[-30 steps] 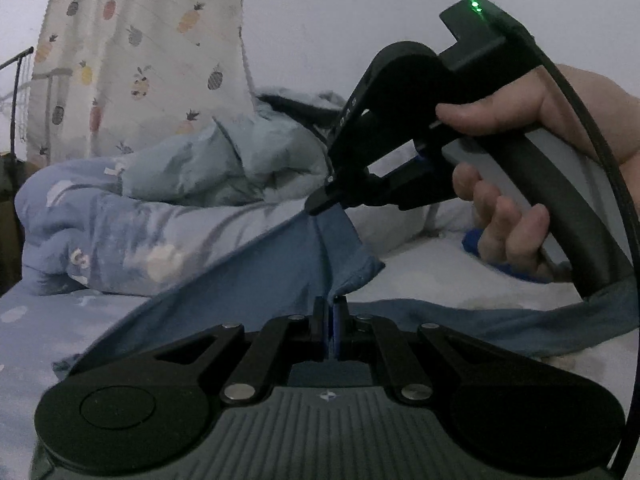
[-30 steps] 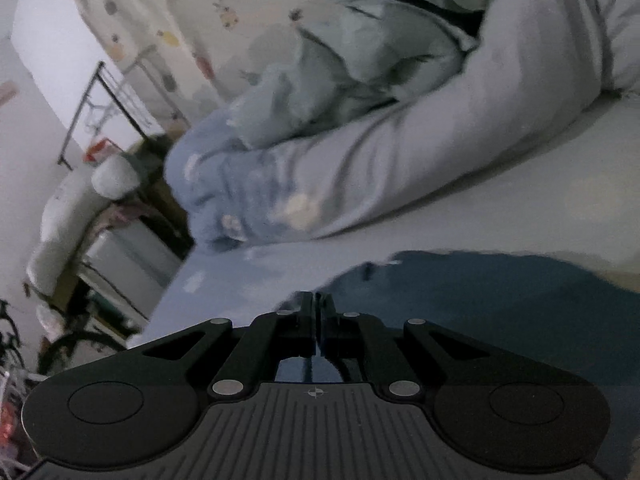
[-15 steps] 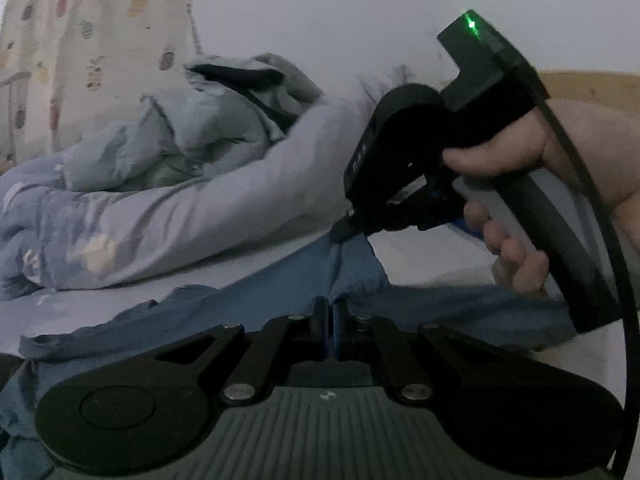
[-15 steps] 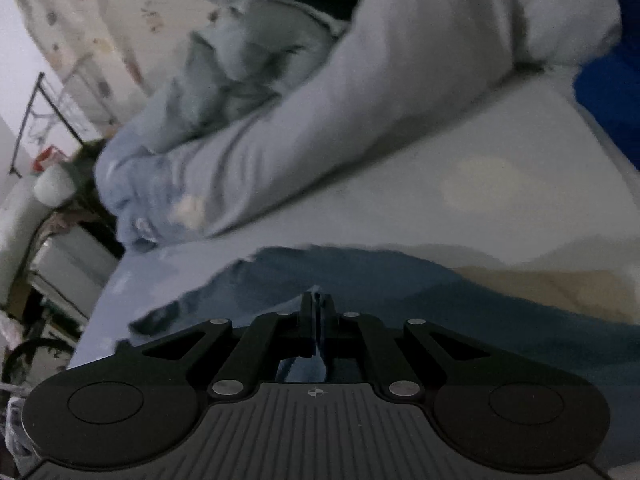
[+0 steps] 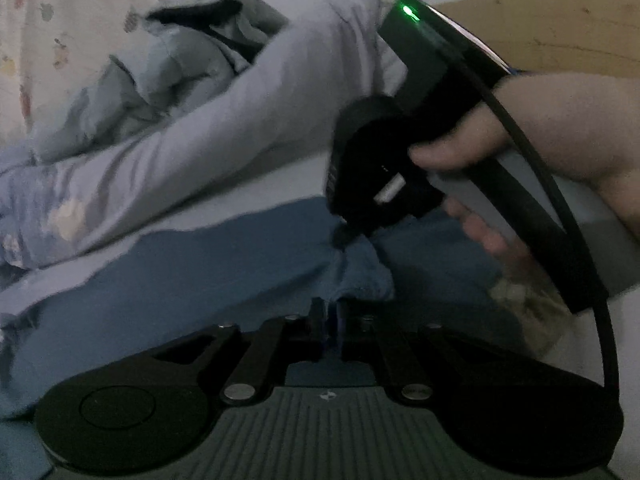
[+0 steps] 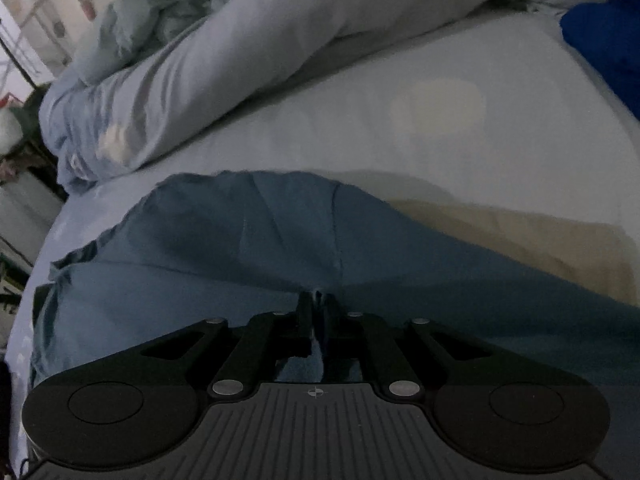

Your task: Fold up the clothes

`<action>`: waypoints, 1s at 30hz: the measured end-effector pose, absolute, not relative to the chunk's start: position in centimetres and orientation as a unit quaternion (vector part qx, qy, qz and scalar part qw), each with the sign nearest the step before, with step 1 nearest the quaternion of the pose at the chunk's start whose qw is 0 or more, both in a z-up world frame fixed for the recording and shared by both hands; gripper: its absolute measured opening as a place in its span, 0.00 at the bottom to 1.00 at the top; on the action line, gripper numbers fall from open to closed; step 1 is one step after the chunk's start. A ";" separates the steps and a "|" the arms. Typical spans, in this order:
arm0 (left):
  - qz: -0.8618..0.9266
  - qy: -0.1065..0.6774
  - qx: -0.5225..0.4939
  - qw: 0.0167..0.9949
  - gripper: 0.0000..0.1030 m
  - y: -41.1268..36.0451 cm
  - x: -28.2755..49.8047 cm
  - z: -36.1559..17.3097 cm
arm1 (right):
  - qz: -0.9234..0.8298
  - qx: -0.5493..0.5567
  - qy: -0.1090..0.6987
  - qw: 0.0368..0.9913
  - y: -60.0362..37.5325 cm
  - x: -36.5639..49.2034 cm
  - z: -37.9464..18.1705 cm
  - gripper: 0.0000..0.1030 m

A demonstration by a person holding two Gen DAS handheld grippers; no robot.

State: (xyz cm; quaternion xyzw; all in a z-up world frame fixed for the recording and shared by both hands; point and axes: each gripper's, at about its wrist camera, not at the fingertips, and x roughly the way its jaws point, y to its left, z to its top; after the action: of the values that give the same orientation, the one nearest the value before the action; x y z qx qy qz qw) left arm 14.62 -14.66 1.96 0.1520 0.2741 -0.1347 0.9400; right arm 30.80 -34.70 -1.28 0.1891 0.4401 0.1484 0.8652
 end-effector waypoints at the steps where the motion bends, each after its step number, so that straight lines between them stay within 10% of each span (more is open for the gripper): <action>1: -0.139 0.274 0.153 0.939 0.34 -14.8 14.4 2.0 | 0.137 0.187 0.436 0.870 -34.9 30.6 -0.9 0.30; 4: -0.150 0.274 0.151 0.938 0.61 -14.7 13.2 2.0 | 0.091 0.181 0.400 0.894 -36.5 29.5 0.5 0.77; 13: -0.172 0.229 0.133 0.949 0.99 -11.5 8.5 5.9 | 0.004 0.323 0.255 0.911 -46.2 16.8 6.4 0.87; 30: -0.228 0.124 0.209 0.943 1.00 -17.5 6.6 14.1 | -0.236 0.430 -0.029 0.871 -60.5 -5.5 6.6 0.99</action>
State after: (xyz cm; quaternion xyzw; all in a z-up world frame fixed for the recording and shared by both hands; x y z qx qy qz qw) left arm 6.55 -17.51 14.06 0.2090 0.1242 -0.2277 0.9429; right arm -5.50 -60.51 6.59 0.4302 -0.0290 -0.2359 0.8709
